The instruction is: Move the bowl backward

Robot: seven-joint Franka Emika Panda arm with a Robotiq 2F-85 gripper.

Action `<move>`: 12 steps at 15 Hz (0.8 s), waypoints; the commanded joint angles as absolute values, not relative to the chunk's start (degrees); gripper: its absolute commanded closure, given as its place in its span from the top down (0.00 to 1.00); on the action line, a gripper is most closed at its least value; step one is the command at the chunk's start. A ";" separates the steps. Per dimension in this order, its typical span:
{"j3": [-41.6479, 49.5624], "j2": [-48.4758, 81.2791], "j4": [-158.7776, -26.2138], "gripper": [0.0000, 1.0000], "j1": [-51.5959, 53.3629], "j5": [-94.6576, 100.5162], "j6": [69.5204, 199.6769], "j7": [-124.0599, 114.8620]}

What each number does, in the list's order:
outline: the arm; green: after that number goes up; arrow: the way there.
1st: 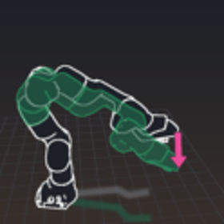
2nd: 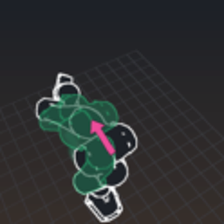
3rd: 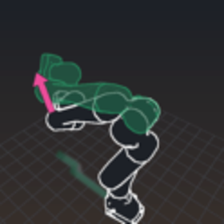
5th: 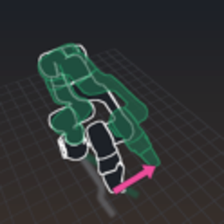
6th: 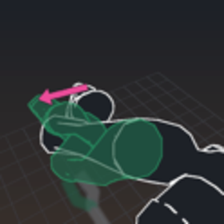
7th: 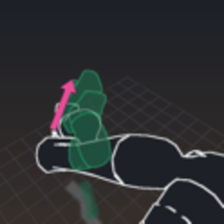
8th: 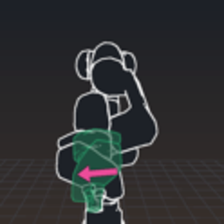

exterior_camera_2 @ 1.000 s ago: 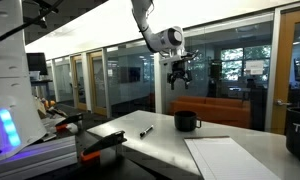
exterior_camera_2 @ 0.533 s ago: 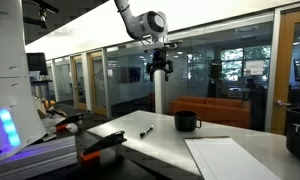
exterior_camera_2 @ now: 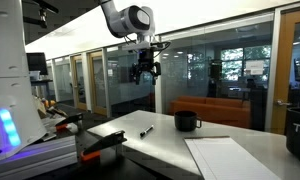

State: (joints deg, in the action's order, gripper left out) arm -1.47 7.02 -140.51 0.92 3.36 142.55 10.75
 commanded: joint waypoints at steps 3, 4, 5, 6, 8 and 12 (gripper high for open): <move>-1.74 5.75 -143.68 1.00 0.26 1.24 146.26 13.06; -1.59 6.95 -142.31 1.00 0.75 2.68 144.67 11.03; -1.58 6.95 -142.42 1.00 0.74 2.67 144.82 11.07; -1.57 6.95 -142.46 1.00 0.73 2.67 144.89 11.09; -1.56 6.95 -142.46 1.00 0.72 2.66 144.97 11.12; -1.56 6.94 -142.47 1.00 0.72 2.66 145.05 11.14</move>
State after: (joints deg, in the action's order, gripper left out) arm -1.41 6.96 -142.54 0.87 2.63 145.19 11.17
